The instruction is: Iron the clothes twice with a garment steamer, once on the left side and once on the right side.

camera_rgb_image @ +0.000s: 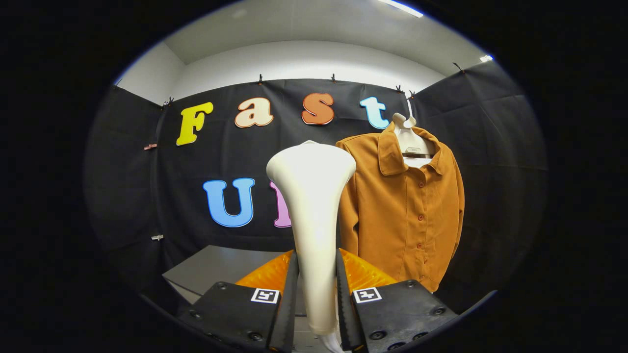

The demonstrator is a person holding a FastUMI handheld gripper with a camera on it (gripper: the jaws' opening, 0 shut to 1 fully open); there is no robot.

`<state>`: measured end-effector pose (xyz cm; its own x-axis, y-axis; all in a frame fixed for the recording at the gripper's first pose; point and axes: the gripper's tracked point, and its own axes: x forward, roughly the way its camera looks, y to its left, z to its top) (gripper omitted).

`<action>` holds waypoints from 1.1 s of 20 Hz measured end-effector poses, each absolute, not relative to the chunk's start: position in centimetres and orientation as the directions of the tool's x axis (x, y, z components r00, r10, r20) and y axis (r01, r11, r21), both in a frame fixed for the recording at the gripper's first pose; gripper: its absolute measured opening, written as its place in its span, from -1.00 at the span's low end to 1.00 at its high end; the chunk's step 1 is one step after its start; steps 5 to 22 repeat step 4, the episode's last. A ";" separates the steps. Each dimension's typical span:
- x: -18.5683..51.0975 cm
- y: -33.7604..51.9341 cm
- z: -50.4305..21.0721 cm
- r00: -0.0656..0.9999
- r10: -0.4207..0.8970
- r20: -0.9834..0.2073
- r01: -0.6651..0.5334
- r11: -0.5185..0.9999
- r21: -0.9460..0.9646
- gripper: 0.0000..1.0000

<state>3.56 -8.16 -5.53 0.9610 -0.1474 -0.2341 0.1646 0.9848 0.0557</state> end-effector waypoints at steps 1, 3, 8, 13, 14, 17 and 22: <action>3.6 -8.2 -5.6 0.961 -0.147 -0.235 0.165 0.985 0.056 -0.20; 3.5 -8.2 -5.7 0.960 -0.147 -0.238 0.164 0.985 0.055 -0.20; 3.6 -8.2 -5.7 0.960 -0.146 -0.239 0.164 0.985 0.055 -0.20; 3.6 -8.2 -5.7 0.960 -0.146 -0.239 0.164 0.985 0.055 -0.20; 3.6 -8.2 -5.7 0.960 -0.146 -0.239 0.164 0.985 0.055 -0.20; 3.6 -8.2 -5.7 0.960 -0.146 -0.239 0.164 0.985 0.055 -0.20; 3.6 -8.2 -5.7 0.960 -0.146 -0.239 0.164 0.985 0.055 -0.20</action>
